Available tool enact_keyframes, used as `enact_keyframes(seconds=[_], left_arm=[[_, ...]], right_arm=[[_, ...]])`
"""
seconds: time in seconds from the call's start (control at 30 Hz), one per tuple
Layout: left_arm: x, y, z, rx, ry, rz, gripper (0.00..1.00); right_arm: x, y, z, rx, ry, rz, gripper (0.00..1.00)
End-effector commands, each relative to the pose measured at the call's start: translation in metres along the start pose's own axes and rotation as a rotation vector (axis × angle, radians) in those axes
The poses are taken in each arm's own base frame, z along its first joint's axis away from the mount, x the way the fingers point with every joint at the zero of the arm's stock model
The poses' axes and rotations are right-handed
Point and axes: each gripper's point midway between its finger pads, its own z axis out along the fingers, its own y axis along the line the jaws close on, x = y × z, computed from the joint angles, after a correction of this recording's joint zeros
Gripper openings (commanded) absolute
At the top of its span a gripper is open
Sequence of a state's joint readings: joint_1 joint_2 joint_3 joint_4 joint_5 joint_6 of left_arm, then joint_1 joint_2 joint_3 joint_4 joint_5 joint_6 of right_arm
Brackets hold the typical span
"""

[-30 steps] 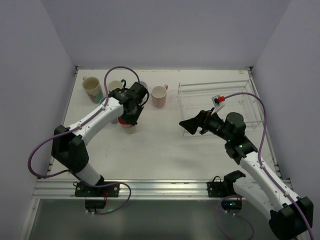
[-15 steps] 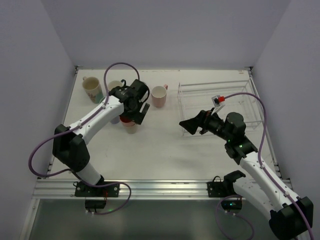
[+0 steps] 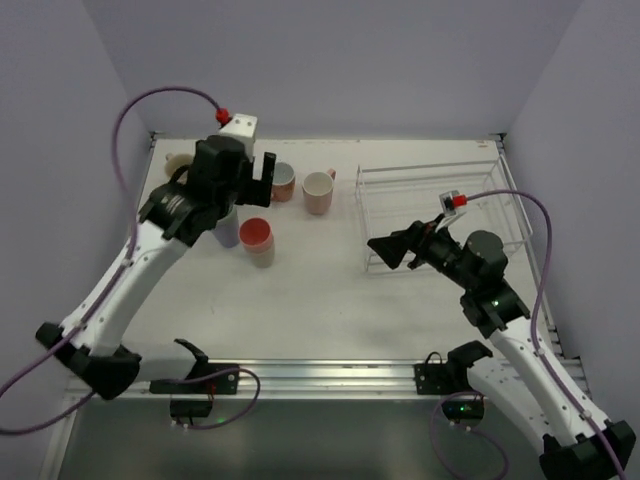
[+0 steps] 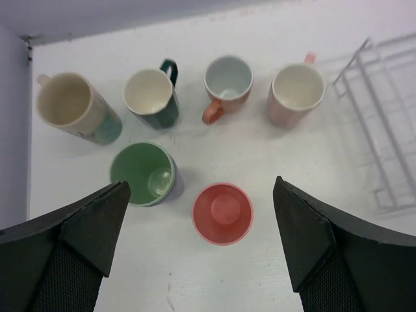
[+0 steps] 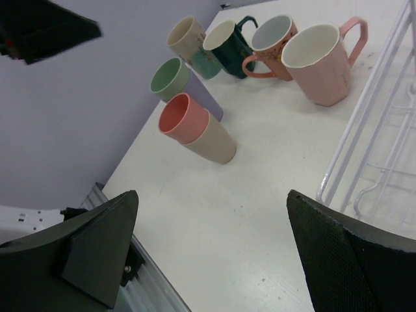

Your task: Unload the cups from the dish rack

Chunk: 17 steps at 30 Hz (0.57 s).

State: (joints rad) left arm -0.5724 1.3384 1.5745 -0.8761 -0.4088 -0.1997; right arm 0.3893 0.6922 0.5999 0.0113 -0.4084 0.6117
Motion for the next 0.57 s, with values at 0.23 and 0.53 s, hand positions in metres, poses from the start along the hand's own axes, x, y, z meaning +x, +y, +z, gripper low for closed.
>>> enact_keyframes(seconds=[0.23, 0.53], left_arm=[[-0.088, 0.092, -0.205, 0.040, -0.801, -0.372, 1.00], [-0.059, 0.085, -0.190, 0.060, -0.778, -0.320, 1.00]], right_arm=[[-0.151, 0.072, -0.119, 0.158, -0.514, -0.255, 0.99], [-0.173, 0.074, -0.128, 0.203, -0.593, -0.253, 0.99]])
